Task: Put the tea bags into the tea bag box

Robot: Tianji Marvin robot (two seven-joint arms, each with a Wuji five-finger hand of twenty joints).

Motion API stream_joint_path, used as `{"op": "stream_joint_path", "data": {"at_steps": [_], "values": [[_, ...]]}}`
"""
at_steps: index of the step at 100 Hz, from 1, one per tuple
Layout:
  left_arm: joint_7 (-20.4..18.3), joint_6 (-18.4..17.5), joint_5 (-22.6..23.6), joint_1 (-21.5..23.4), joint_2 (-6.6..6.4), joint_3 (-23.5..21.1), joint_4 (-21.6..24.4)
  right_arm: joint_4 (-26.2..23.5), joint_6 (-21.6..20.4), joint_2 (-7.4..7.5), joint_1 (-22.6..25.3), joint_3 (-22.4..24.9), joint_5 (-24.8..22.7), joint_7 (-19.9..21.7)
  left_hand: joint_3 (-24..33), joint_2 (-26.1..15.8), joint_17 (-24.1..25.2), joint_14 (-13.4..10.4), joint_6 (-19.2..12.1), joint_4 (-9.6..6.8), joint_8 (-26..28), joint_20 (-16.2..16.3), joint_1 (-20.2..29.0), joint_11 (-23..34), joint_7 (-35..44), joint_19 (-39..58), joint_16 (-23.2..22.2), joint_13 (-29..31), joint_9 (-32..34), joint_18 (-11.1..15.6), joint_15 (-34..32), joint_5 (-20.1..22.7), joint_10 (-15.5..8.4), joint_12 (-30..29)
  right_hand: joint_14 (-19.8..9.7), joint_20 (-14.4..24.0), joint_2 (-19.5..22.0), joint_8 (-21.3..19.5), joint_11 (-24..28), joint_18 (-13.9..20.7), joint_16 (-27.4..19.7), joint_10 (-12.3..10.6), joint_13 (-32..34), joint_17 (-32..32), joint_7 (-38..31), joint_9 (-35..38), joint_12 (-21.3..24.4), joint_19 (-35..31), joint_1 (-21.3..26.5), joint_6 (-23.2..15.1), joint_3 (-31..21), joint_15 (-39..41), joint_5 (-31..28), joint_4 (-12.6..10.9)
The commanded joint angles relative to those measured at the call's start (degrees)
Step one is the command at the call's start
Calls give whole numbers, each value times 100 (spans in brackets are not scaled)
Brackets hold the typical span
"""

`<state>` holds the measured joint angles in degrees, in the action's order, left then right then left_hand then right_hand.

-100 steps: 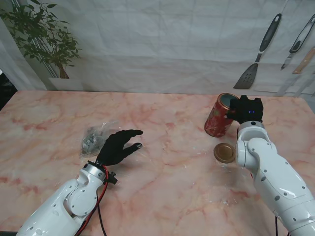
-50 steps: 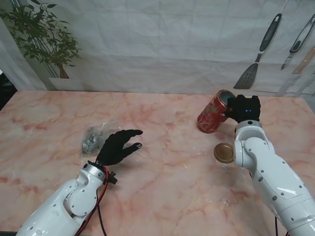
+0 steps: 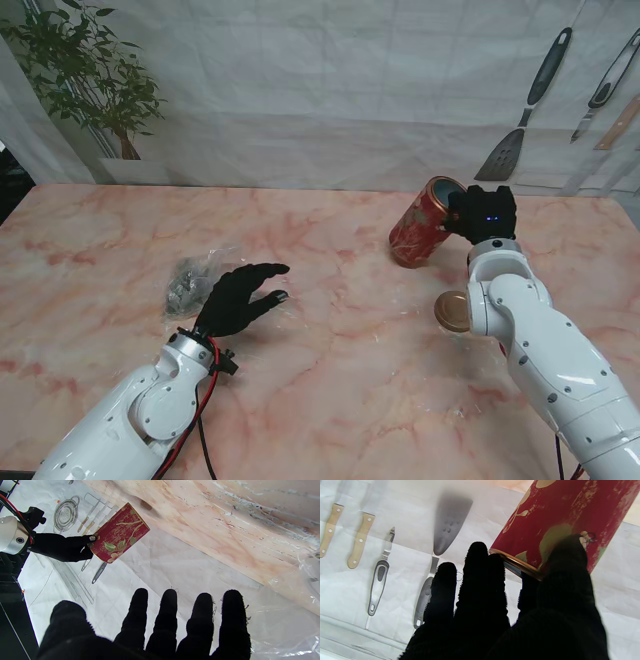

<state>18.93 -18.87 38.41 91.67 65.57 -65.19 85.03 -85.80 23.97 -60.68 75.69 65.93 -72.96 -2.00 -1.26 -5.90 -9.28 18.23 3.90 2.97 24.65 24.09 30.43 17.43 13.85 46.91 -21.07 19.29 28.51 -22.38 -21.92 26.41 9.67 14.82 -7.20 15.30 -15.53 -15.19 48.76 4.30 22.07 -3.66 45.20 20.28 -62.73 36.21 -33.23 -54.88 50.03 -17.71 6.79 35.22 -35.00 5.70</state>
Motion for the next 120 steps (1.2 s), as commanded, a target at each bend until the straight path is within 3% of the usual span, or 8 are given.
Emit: {"op": "stream_joint_path", "data": {"at_steps": [1,46,87,120], "values": [[-58,39,13,61,-2,-18,88,-15,-78,-30,-58,-63,52,-41,-86,-200,48,-40,-113,-132,24,44,-133,-26,14,64,2,-61,-66,41,112,18,-146,84,-167,-2,585,-383,125,151,-34,-873,93,-19,-805,211,6,-31,755,-266,-544,-209,-395,-244],[-105,214,50,272,-20,-137,289,346,-305,-136,-436,-706,622,-652,-87,-199,48,-41,-118,-131,22,43,-137,-25,13,62,2,-51,-53,29,111,20,-150,84,-173,-4,579,-381,100,144,-38,-891,112,-18,-788,230,-2,-31,739,-276,-549,-255,-402,-247],[-117,235,57,310,-23,-164,330,557,-379,-205,-807,-1369,802,-844,-87,-198,42,-33,-112,-131,21,44,-135,-24,11,65,1,-50,-50,32,111,25,-144,85,-184,-10,585,-375,100,150,-31,-898,112,-29,-793,224,-29,-22,726,-288,-555,-277,-386,-251],[-100,240,51,325,-19,-183,340,583,-439,-153,-1051,-1731,573,-554,-87,-201,41,-45,-113,-131,19,44,-131,-26,9,64,2,-55,-50,36,112,23,-145,84,-228,-19,624,-358,78,160,-41,-944,95,-38,-794,185,-24,-4,696,-364,-554,-319,-338,-250]]}}
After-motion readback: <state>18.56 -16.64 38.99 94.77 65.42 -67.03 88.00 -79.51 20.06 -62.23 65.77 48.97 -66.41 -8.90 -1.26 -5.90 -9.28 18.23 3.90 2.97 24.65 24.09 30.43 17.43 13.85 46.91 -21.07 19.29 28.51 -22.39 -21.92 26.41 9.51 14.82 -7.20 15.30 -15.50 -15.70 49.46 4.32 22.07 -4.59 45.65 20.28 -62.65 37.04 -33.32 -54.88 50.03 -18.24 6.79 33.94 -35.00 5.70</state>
